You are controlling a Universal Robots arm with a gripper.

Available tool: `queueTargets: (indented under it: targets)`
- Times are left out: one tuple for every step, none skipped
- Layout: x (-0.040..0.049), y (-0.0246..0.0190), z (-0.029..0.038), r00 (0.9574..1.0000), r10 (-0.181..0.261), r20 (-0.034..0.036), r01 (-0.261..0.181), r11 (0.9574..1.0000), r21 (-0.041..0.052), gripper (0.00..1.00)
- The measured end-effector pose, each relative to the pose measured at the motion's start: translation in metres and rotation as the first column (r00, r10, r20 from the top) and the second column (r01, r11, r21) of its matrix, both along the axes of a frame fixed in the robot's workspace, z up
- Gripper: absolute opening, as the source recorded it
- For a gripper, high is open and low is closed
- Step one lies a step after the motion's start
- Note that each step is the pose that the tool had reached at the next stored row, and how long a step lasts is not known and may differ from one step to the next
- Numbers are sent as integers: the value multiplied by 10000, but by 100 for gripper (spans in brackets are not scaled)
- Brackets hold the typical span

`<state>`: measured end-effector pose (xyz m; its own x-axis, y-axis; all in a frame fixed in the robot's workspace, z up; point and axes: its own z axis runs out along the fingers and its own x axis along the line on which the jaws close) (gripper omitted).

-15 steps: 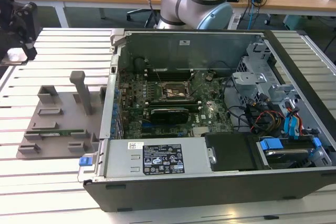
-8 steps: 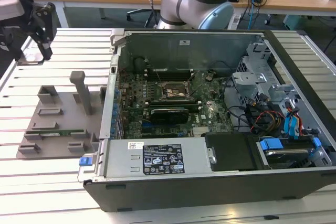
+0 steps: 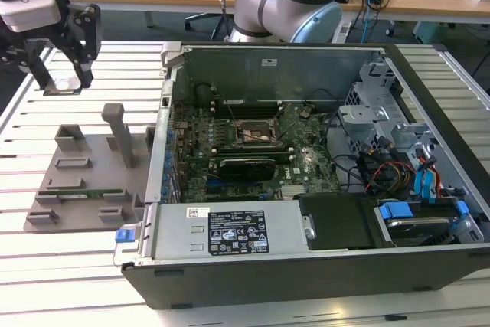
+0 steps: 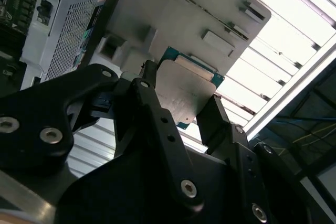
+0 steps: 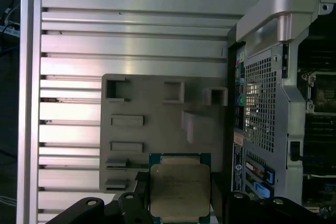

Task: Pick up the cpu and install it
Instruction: 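Pick up the cpu and move it towards the insertion slot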

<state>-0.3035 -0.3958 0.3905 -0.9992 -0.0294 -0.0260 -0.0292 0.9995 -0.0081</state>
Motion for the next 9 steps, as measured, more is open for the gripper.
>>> queueTargets:
  targets:
    - [24, 0, 0, 10000, 0, 0, 0, 10000, 0, 55]
    - [68, 0, 0, 10000, 1, -1, -1, 10000, 0, 55]
    - [97, 0, 1, 10000, -1, -2, 1, 10000, -1, 55]
    - [124, 0, 1, 10000, -1, -2, 1, 10000, -1, 55]
    - [153, 0, 0, 10000, -1, -1, 1, 10000, 0, 55]
    - [183, 0, 0, 10000, 0, -1, 0, 10000, 0, 55]
    - [228, 0, 0, 10000, 0, -2, 0, 10000, 0, 55]
    - [253, 0, 0, 10000, 0, -3, 0, 10000, -1, 55]
    - [279, 0, 0, 10000, 1, -3, -1, 10000, -1, 55]
